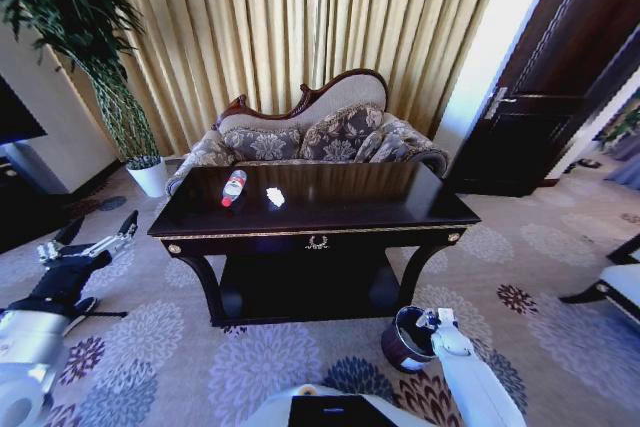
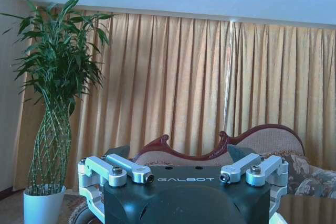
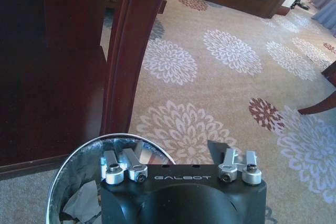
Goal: Move to the front of the table and place the trash on the table into the trash bin.
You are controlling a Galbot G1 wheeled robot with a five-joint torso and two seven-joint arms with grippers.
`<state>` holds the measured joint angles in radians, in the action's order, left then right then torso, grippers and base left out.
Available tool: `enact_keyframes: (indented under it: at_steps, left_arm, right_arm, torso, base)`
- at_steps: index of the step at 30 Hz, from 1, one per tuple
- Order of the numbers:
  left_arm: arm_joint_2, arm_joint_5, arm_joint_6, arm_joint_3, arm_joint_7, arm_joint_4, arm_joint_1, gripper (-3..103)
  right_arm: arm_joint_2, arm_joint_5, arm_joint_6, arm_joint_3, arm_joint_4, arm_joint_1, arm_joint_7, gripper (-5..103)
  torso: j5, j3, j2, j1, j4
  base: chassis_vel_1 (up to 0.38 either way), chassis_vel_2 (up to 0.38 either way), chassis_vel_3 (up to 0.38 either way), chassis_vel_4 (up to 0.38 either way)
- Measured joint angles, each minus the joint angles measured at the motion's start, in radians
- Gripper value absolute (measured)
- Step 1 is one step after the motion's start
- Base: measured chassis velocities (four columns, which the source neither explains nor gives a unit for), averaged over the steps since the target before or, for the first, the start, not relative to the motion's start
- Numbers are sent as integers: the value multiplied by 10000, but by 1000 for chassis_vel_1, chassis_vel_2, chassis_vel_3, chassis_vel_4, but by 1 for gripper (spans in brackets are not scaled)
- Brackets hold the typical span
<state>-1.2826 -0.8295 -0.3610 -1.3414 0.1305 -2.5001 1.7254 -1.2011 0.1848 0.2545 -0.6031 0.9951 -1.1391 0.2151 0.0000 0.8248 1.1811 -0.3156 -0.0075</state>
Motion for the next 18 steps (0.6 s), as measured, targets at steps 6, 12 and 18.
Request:
enact_keyframes:
  at_steps: [6, 12, 18]
  left_arm:
    - [3, -35, 45, -57, 9, 0, 17, 100]
    - [-9, -66, 87, -74, 9, 0, 41, 100]
    - [-10, -132, 59, -51, -37, 0, 40, 100]
  right_arm:
    - [22, 21, 8, -21, 48, -58, 0, 95]
    - [107, 916, 44, -26, 1106, -446, -8, 100]
    - [285, 2724, 414, -427, 4995, -1375, -308, 100]
  torso:
    - [1, 0, -1, 0, 0]
    - [1, 0, 0, 0, -2]
    - [0, 0, 0, 0, 1]
  base:
    - [0, 0, 0, 0]
    - [0, 0, 0, 0]
    - [0, 0, 0, 0]
